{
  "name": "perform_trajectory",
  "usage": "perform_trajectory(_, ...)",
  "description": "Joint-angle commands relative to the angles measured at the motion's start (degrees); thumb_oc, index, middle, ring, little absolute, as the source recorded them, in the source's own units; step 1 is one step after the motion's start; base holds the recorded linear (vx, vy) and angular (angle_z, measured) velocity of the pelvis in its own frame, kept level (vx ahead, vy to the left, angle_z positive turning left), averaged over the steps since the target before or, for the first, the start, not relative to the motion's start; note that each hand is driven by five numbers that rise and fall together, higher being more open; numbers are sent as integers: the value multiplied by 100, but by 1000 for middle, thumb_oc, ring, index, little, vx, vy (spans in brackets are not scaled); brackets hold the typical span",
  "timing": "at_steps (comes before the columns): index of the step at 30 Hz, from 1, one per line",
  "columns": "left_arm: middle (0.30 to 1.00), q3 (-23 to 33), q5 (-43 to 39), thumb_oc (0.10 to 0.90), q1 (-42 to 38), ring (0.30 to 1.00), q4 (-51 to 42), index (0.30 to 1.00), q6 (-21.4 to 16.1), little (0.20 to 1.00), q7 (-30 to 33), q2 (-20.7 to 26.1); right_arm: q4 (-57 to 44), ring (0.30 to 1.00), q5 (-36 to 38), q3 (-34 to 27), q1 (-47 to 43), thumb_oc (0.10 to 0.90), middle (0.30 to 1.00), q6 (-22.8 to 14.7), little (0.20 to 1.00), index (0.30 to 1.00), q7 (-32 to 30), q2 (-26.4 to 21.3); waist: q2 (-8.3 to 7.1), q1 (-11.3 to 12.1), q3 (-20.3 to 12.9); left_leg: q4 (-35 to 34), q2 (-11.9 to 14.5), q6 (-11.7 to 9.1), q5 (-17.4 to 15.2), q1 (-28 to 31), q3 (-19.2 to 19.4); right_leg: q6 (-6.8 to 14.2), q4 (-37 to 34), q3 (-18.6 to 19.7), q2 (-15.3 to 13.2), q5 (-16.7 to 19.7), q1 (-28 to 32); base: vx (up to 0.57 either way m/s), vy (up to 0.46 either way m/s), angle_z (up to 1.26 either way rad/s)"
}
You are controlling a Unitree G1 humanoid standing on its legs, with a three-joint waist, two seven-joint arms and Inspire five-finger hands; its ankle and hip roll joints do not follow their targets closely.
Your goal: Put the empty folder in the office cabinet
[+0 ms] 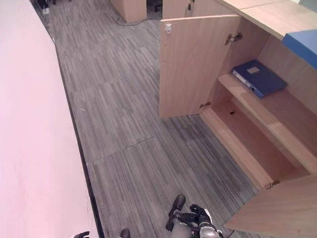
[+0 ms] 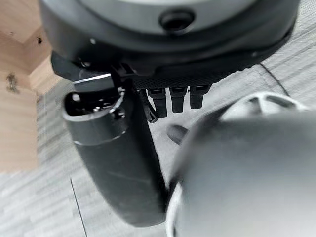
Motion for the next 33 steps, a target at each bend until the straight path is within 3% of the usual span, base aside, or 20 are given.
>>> perform_trajectory(1,900,-145,193,800,-223,900,77,900,-150,900,101,145,136,900,-31,84,182,800,900,209,900,900,-275,-37,-286,-1,72,-9,-606,150,-144,-14,-267,732,-956,170,-552,589,535,319,-173,-9)
perform_trajectory(4,900,-106,170,800,-348,900,52,900,-142,900,51,113,-47,900,6,149,466,800,900,93,900,900,-111,-110,-170,-158,-61,131,-413,41,-162,18,-177,653,-986,72,-385,458,682,268,-215,-6)
perform_trajectory(5,900,-108,113,800,-370,900,17,900,-144,900,23,83,-7,900,-10,158,433,800,900,120,900,900,-97,-167,-111,-197,-75,513,-282,-109,41,-116,-84,566,-1010,44,-296,315,770,203,-175,-12)
perform_trajectory(6,900,-107,112,800,-373,900,17,900,-143,900,23,80,-5,900,-9,158,428,800,900,120,900,900,-96,-171,-104,-199,-75,534,-270,-120,32,-130,-87,557,-1014,39,-286,313,769,167,-168,-21)
perform_trajectory(8,900,-152,48,800,-458,900,-43,900,-125,900,-2,27,50,900,31,169,324,800,900,120,900,900,-94,-263,-60,-167,15,1398,-173,-366,445,-437,-45,409,-1121,109,-111,94,1020,123,-162,-37)
perform_trajectory(12,900,-319,-21,800,-587,900,-127,900,-132,900,-41,-102,112,900,113,107,154,800,900,118,900,900,-82,-425,-194,-161,232,2919,-419,-409,1139,-1124,-396,106,-1217,461,-38,-225,1397,176,-141,-46)
perform_trajectory(14,900,-391,-3,800,-596,900,-136,900,-128,900,-26,-175,149,900,88,131,120,800,900,124,900,900,-89,-463,-216,-110,291,3123,-441,-314,1081,-1437,-329,51,-1202,641,-11,-387,1557,187,-47,-32)
perform_trajectory(18,900,-541,159,800,-569,900,-73,900,-71,900,-12,-269,208,900,95,190,126,800,900,122,900,900,-64,-425,-296,63,299,2728,-483,-96,779,-2013,-407,89,-1219,1105,72,-637,1923,307,21,-42)
perform_trajectory(21,900,-619,248,800,-564,900,-14,900,-46,900,-5,-276,228,900,93,244,156,800,900,107,900,900,-43,-394,-301,164,318,2085,-456,-47,671,-2050,-572,129,-1208,1339,139,-767,2165,292,61,-49)
perform_trajectory(24,900,-700,263,800,-600,900,9,900,-57,900,-4,-285,249,900,30,353,165,800,900,83,900,900,-33,-353,-143,346,266,849,-431,-112,1297,-2370,-1490,165,-1189,1912,404,-1034,2518,431,88,-75)
perform_trajectory(25,900,-701,262,800,-598,900,11,900,-58,900,-3,-284,249,900,30,354,168,800,900,83,900,900,-33,-352,-153,353,276,820,-432,-117,1298,-2333,-1478,160,-1174,1920,396,-1060,2530,288,54,-60)
perform_trajectory(27,900,-737,193,800,-649,900,10,900,-65,900,-23,-305,265,900,-51,449,137,800,900,94,900,900,-15,-362,-130,556,236,310,-631,-154,1461,-2682,-2199,157,-1142,2556,510,-1298,2766,454,80,-113)
perform_trajectory(29,900,-695,205,800,-649,900,45,900,-42,900,-52,-322,276,900,-160,532,101,800,900,115,900,900,60,-346,-95,608,139,225,-726,-169,1488,-2634,-2416,180,-1103,2900,573,-1369,2800,378,149,-137)
perform_trajectory(33,900,-712,401,800,-768,900,84,900,14,900,-70,-301,343,900,-357,590,105,800,900,177,900,900,136,-287,-191,554,-116,221,-717,-136,1541,-2393,-2255,311,-1069,3220,389,-1420,2909,321,217,-119)
